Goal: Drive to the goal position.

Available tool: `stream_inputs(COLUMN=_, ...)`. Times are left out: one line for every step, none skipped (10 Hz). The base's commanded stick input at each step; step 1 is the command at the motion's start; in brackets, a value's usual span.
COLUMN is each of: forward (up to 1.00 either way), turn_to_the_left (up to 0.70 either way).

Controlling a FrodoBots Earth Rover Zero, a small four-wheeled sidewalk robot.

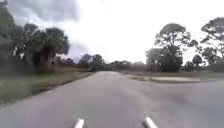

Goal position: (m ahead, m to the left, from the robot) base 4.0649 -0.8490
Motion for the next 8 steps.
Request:
stream_inputs(forward=0.85, turn_to_the_left=0.0)
stream_inputs(forward=0.85, turn_to_the_left=0.0)
stream_inputs(forward=0.85, turn_to_the_left=0.0)
stream_inputs(forward=0.85, turn_to_the_left=0.0)
stream_inputs(forward=0.85, turn_to_the_left=0.02)
stream_inputs(forward=0.85, turn_to_the_left=0.29)
stream_inputs(forward=0.85, turn_to_the_left=0.34)
stream_inputs(forward=0.85, turn_to_the_left=0.18)
